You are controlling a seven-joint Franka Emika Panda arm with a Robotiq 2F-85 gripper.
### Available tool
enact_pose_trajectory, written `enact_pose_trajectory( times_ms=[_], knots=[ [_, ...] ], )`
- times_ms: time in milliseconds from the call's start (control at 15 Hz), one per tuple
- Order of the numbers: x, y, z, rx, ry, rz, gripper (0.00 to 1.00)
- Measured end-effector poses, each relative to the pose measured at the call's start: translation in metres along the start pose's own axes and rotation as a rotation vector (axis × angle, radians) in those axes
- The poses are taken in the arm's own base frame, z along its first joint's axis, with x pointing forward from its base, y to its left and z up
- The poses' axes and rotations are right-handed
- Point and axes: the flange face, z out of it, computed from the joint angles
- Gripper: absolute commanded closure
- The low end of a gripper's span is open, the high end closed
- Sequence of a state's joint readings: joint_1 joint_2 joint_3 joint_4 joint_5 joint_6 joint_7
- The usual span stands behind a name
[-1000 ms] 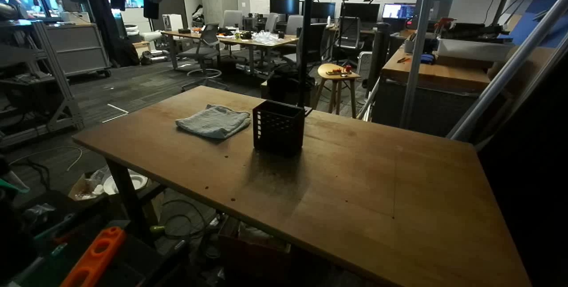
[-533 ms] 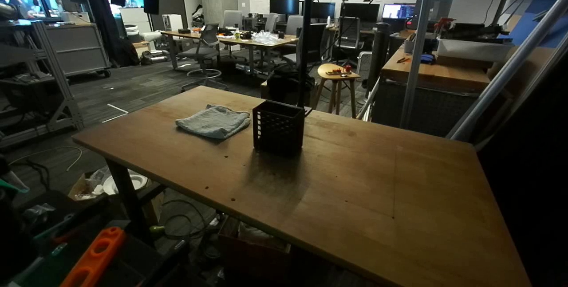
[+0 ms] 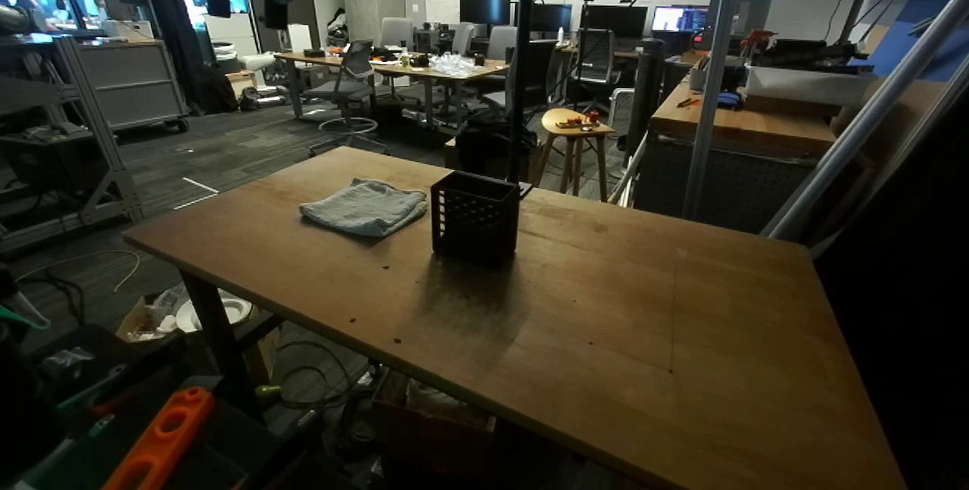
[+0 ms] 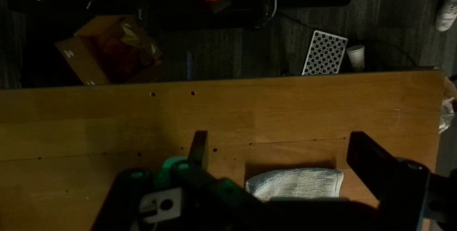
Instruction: Pick up the cloth and put it in the box
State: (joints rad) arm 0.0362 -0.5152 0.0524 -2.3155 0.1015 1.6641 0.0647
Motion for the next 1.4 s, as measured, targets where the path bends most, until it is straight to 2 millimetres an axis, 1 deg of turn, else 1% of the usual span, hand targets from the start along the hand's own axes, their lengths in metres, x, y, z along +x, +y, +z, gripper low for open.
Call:
enact_pose_trajectory(
  times_ms=[133,467,667,800,933,1067,1200,1400],
  knots=[
    [0.028,-0.017,-0.003,-0.013,0.035,-0.028,0.00],
    [0.112,-0.068,-0.011,-0.053,0.114,-0.098,0.00],
    [0.160,-0.095,-0.014,-0.090,0.145,-0.128,0.00],
    [0.188,-0.110,-0.015,-0.118,0.164,-0.148,0.00],
    [0.210,-0.124,-0.014,-0.139,0.181,-0.172,0.00],
    [0.228,-0.135,-0.010,-0.155,0.191,-0.194,0.00],
    [0.243,-0.144,-0.003,-0.165,0.192,-0.214,0.00],
    [0.260,-0.151,0.016,-0.175,0.174,-0.252,0.00]
  ],
)
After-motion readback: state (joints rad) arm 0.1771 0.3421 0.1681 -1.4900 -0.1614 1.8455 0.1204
